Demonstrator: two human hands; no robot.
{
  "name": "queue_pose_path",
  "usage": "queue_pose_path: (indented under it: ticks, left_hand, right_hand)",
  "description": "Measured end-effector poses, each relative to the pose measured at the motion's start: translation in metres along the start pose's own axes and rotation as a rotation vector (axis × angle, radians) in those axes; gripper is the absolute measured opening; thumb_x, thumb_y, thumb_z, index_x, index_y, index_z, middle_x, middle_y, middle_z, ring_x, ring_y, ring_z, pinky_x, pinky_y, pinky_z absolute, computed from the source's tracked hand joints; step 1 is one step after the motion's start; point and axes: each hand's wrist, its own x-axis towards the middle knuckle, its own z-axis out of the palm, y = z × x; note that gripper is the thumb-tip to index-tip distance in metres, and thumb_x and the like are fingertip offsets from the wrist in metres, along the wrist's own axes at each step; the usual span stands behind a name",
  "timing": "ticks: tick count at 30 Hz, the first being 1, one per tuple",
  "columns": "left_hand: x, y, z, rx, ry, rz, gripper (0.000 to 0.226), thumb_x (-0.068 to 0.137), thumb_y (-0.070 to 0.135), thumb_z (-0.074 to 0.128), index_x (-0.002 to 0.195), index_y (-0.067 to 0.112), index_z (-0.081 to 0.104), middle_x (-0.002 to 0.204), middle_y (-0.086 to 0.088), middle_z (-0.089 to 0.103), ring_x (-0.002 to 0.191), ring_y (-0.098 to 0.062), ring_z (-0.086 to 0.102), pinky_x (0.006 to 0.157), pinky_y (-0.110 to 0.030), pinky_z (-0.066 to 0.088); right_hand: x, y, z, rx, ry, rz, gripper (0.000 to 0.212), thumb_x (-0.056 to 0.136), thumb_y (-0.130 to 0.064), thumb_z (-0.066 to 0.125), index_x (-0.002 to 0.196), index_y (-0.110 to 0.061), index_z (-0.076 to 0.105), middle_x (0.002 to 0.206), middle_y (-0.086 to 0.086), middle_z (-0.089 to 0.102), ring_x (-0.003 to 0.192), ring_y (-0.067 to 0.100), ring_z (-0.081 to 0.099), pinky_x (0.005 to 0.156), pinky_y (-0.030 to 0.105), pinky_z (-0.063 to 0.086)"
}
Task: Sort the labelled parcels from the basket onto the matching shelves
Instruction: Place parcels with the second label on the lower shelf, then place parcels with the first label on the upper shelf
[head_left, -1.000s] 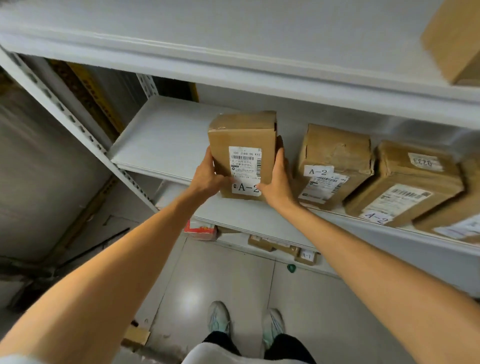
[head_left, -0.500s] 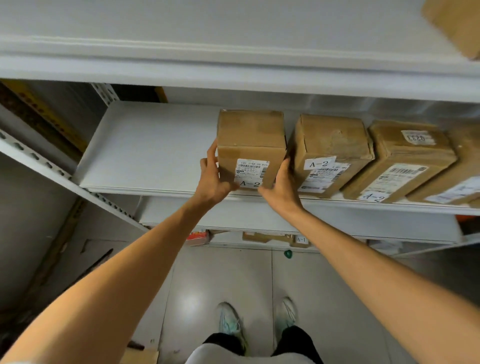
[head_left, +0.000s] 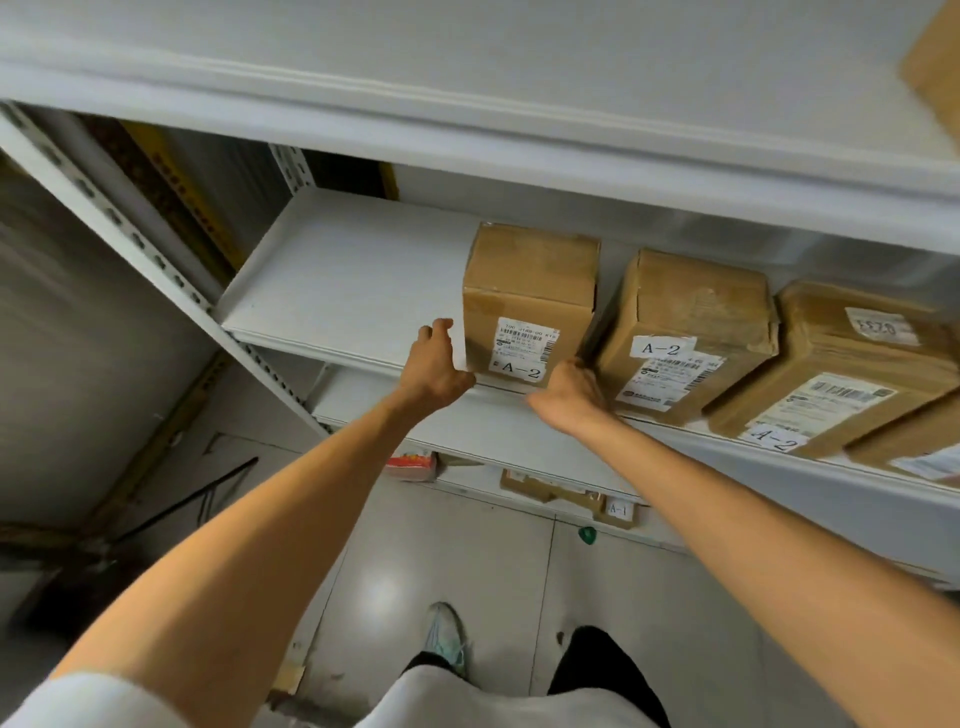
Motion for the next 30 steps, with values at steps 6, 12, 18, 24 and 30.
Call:
queue_pose_path:
  ticks: [6,12,18,24,30]
  left_hand:
    - [-0.047,0.004,-0.027,0.024,0.125,-0.083,0.066,0.080,0.013,0.072,0.138,0.008,0.041,0.132,-0.015,0.052,0.116,-0.027,0.053,0.094,-0.034,0.046]
    - [-0.119,0.022,-0.037,0.051,0.260,-0.234,0.057,0.082,0.014,0.070,0.133,0.010,0.048,0.129,-0.011,0.056,0.114,-0.026,0.056,0.099,-0.039,0.048]
    - [-0.222,0.034,-0.021,0.164,0.441,-0.445,0.054,0.078,0.021,0.070,0.128,0.016,0.050,0.122,-0.007,0.057,0.110,-0.025,0.056,0.092,-0.041,0.050]
    - [-0.384,0.026,0.003,0.120,0.643,-0.757,0.051,0.083,0.025,0.069,0.129,0.014,0.051,0.122,-0.007,0.060,0.110,-0.023,0.057,0.091,-0.036,0.049]
    - [-0.579,0.047,0.069,0.000,0.872,-1.158,0.048,0.078,0.025,0.069,0.122,0.012,0.057,0.116,-0.007,0.064,0.108,-0.025,0.060,0.093,-0.038,0.048]
  right_hand:
    - [0.000,0.005,-0.020,0.179,-0.100,-0.047,0.042,0.091,-0.014,0.056,0.130,0.000,0.048,0.116,0.009,0.055,0.101,0.024,0.056,0.068,0.029,0.047]
    - [-0.040,-0.012,-0.030,-0.084,-0.323,-0.466,0.022,0.084,-0.019,0.064,0.096,-0.014,0.045,0.077,0.005,0.047,0.065,0.017,0.047,0.053,0.022,0.033]
    - [-0.116,-0.049,-0.030,-0.362,-0.347,-1.016,0.020,0.084,-0.025,0.064,0.087,-0.010,0.050,0.082,0.006,0.053,0.076,0.024,0.051,0.054,0.028,0.035]
    - [-0.227,-0.055,0.015,-0.537,-0.435,-1.543,0.041,0.083,-0.024,0.067,0.116,-0.007,0.051,0.115,0.012,0.057,0.100,0.028,0.056,0.075,0.033,0.046]
    - [-0.378,-0.018,0.069,-0.689,-0.675,-2.022,0.046,0.080,-0.020,0.067,0.118,-0.001,0.049,0.114,0.015,0.056,0.107,0.034,0.054,0.087,0.044,0.046]
